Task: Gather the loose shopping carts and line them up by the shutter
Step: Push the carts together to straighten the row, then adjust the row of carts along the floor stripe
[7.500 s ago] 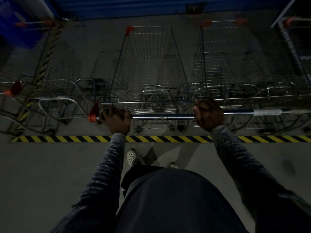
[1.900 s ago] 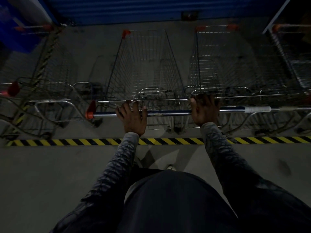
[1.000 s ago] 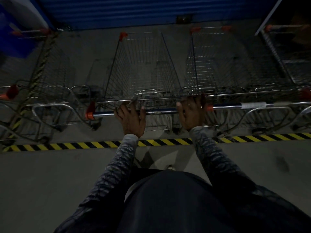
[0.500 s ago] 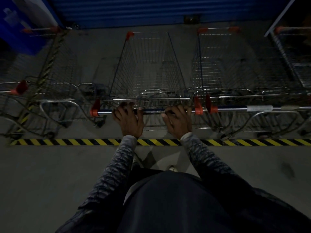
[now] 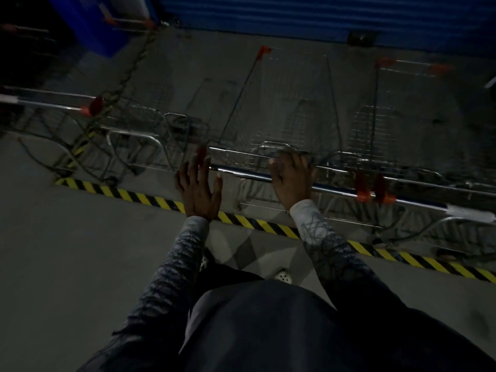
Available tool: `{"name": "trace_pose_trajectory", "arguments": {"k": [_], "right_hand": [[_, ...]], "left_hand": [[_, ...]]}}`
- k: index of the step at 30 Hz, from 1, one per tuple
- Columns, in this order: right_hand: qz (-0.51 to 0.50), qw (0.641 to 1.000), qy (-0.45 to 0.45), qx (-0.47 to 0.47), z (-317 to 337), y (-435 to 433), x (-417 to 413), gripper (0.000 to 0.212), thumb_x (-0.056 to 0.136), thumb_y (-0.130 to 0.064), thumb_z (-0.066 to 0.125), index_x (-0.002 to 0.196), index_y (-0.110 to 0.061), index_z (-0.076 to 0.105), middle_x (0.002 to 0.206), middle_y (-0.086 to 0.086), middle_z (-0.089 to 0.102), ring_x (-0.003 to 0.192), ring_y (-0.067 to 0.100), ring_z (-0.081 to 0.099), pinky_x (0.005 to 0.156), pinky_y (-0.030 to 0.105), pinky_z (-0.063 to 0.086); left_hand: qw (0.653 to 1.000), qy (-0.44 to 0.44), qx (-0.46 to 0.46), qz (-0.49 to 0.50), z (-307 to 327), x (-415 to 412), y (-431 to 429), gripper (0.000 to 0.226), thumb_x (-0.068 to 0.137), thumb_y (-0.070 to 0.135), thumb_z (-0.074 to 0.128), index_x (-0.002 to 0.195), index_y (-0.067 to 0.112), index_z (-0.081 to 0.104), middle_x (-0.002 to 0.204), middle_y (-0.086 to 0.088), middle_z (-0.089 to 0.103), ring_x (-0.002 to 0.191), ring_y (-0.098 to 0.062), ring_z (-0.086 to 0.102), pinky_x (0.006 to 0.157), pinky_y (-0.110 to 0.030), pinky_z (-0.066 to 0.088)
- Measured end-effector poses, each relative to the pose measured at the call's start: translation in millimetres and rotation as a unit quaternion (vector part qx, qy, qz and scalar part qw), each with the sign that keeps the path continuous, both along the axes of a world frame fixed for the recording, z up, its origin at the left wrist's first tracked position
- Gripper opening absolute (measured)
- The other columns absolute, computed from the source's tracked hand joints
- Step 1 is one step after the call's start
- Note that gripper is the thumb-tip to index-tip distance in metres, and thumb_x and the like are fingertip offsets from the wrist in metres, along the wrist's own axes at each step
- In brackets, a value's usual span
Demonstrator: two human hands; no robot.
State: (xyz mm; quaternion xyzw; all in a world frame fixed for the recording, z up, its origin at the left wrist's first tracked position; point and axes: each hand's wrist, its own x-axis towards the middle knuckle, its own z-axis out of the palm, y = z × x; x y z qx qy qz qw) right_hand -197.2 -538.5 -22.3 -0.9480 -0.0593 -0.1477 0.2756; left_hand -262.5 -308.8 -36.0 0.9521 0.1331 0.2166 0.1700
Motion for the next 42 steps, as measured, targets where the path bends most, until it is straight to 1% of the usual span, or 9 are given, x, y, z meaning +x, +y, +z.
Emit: {"name": "trace_pose_trajectory", "arguments": {"k": [5, 11, 19, 22, 27, 30, 34, 39, 42], "right_hand": [[0.041, 0.999, 0.009, -0.003, 12, 83, 21, 0.039, 0.099, -0.053, 0.043, 0.116, -0.028, 0.069, 0.130, -0.005, 0.063, 0.124, 0.024, 0.050, 0.103, 0.048, 0.028], [0.114, 0.993, -0.022, 0.031, 11, 233, 36, 0.034, 0.097, -0.049, 0.046, 0.103, -0.024, 0.068, 0.112, 0.002, 0.065, 0.112, 0.032, 0.054, 0.094, 0.057, 0.043], [0.225, 0.973, 0.052, -0.009, 7, 446, 23, 0.022, 0.094, -0.045, 0.056, 0.104, -0.028, 0.066, 0.127, -0.001, 0.057, 0.124, 0.026, 0.041, 0.099, 0.049, 0.025], [0.243, 0.968, 0.054, -0.009, 2, 492, 23, 0.036, 0.089, -0.051, 0.046, 0.103, -0.025, 0.067, 0.123, 0.002, 0.057, 0.119, 0.031, 0.043, 0.095, 0.048, 0.030], [0.229, 0.971, 0.042, -0.063, 1, 543, 62, 0.030, 0.088, -0.042, 0.057, 0.112, -0.026, 0.065, 0.132, 0.003, 0.053, 0.122, 0.026, 0.033, 0.098, 0.048, 0.024], [0.216, 0.974, 0.011, -0.072, 5, 572, 98, 0.049, 0.086, -0.034, 0.057, 0.133, -0.023, 0.057, 0.145, 0.006, 0.046, 0.132, 0.030, 0.034, 0.105, 0.051, 0.028], [0.253, 0.961, -0.010, -0.111, 10, 628, 139, 0.061, 0.077, -0.029, 0.063, 0.136, -0.013, 0.057, 0.142, 0.015, 0.051, 0.133, 0.040, 0.043, 0.114, 0.065, 0.025], [0.242, 0.942, 0.140, -0.188, 2, 671, 175, 0.062, 0.095, -0.042, 0.054, 0.151, -0.018, 0.043, 0.131, 0.010, 0.065, 0.119, 0.036, 0.060, 0.115, 0.073, 0.010], [0.221, 0.937, 0.166, -0.214, -4, 666, 187, 0.060, 0.097, -0.061, 0.046, 0.136, -0.018, 0.060, 0.111, 0.005, 0.074, 0.110, 0.031, 0.066, 0.120, 0.067, 0.004]], "left_hand": [[0.997, 0.035, 0.001, 0.061, -1, -16, 89, 0.057, 0.100, 0.053, 0.035, 0.145, 0.021, 0.049, 0.155, -0.008, 0.041, 0.144, -0.035, 0.031, 0.120, -0.049, 0.011], [0.992, 0.060, -0.025, 0.109, -12, -41, 218, 0.057, 0.100, 0.055, 0.033, 0.141, 0.021, 0.052, 0.150, -0.009, 0.046, 0.139, -0.033, 0.036, 0.117, -0.053, 0.017], [0.979, 0.051, 0.003, 0.197, 4, -60, 397, 0.058, 0.099, 0.058, 0.036, 0.129, 0.015, 0.058, 0.134, -0.012, 0.056, 0.123, -0.034, 0.047, 0.109, -0.052, 0.024], [0.978, 0.071, 0.026, 0.195, 5, -58, 445, 0.059, 0.093, 0.056, 0.043, 0.129, 0.012, 0.058, 0.132, -0.014, 0.056, 0.121, -0.037, 0.049, 0.108, -0.053, 0.027], [0.979, 0.088, 0.026, 0.181, 1, -16, 500, 0.053, 0.084, 0.038, 0.061, 0.129, 0.011, 0.057, 0.124, -0.016, 0.059, 0.113, -0.039, 0.052, 0.104, -0.052, 0.028], [0.983, 0.096, 0.028, 0.156, 4, 31, 525, 0.055, 0.083, 0.030, 0.069, 0.133, 0.012, 0.056, 0.120, -0.017, 0.060, 0.112, -0.040, 0.052, 0.101, -0.053, 0.031], [0.988, 0.091, 0.018, 0.122, 20, 102, 560, 0.060, 0.084, 0.028, 0.063, 0.139, 0.008, 0.051, 0.124, -0.020, 0.058, 0.112, -0.042, 0.051, 0.091, -0.053, 0.039], [0.990, 0.119, 0.046, 0.057, 25, 175, 604, 0.068, 0.077, 0.021, 0.073, 0.139, 0.010, 0.048, 0.134, -0.022, 0.051, 0.119, -0.044, 0.048, 0.097, -0.056, 0.041], [0.983, 0.151, 0.099, 0.031, 18, 200, 626, 0.056, 0.070, 0.020, 0.078, 0.121, 0.010, 0.058, 0.125, -0.024, 0.050, 0.115, -0.044, 0.047, 0.102, -0.057, 0.032]]}}
